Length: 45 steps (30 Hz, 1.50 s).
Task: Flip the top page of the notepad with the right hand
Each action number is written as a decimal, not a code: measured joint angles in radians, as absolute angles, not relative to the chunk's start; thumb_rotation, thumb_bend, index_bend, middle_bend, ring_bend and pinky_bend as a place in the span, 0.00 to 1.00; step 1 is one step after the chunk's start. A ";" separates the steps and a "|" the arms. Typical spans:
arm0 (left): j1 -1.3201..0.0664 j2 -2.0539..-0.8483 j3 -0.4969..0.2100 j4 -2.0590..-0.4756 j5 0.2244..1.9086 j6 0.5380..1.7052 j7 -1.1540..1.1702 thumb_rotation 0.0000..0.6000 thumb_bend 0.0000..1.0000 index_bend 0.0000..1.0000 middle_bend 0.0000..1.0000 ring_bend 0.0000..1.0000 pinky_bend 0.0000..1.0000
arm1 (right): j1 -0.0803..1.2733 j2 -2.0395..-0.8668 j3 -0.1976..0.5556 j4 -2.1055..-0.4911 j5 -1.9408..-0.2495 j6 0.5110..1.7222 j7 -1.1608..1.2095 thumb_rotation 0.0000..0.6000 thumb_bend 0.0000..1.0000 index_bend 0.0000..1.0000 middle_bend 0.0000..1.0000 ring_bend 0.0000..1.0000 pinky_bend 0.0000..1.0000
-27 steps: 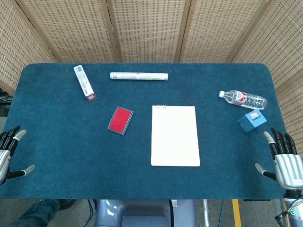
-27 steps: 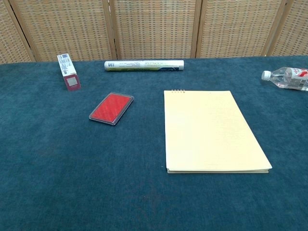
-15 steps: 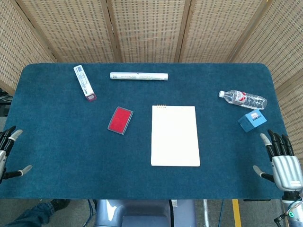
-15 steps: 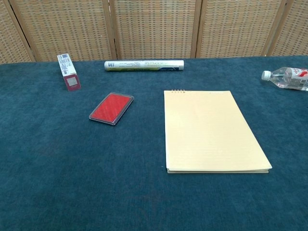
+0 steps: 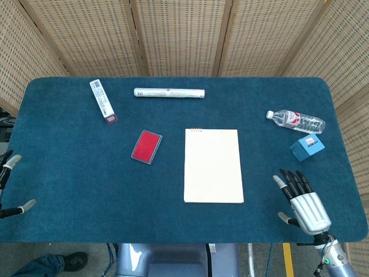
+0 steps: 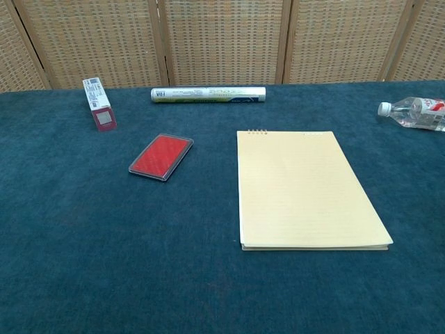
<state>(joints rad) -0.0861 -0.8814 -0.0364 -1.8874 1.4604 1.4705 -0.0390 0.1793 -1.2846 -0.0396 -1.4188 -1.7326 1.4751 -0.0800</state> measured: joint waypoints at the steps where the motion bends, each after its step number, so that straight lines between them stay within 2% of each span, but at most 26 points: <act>1: -0.089 -0.876 -0.040 -1.898 1.452 1.465 -0.034 1.00 0.00 0.00 0.00 0.00 0.00 | 0.188 -1.300 -0.041 -1.407 -1.741 1.467 -0.087 1.00 0.10 0.12 0.08 0.00 0.00; 3: -0.097 -0.869 -0.046 -1.908 1.442 1.451 -0.034 1.00 0.00 0.00 0.00 0.00 0.00 | 0.199 -1.322 -0.039 -1.386 -1.755 1.463 -0.095 1.00 0.18 0.16 0.11 0.00 0.00; 10: -0.108 -0.864 -0.054 -1.902 1.419 1.427 -0.046 1.00 0.00 0.00 0.00 0.00 0.00 | 0.259 -1.411 -0.026 -1.288 -1.804 1.449 -0.091 1.00 0.36 0.21 0.14 0.00 0.01; 19: -0.105 -0.873 -0.055 -1.898 1.425 1.435 -0.040 1.00 0.00 0.00 0.00 0.00 0.00 | 0.304 -1.466 -0.028 -1.246 -1.792 1.370 -0.089 1.00 0.38 0.22 0.14 0.00 0.01; 34: -0.106 -0.873 -0.055 -1.894 1.418 1.425 -0.053 1.00 0.00 0.00 0.00 0.00 0.00 | 0.362 -1.545 -0.032 -1.247 -1.771 1.257 -0.225 1.00 0.39 0.22 0.13 0.00 0.03; 45: -0.099 -0.868 -0.058 -1.885 1.419 1.434 -0.077 1.00 0.00 0.00 0.00 0.00 0.00 | 0.378 -1.604 -0.039 -1.247 -1.765 1.242 -0.289 1.00 0.39 0.22 0.13 0.00 0.04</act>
<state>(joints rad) -0.0994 -0.8675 -0.0581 -1.8854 1.4191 1.4344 -0.0766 0.3780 -1.6039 -0.0387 -1.2472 -1.7654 1.2425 -0.2892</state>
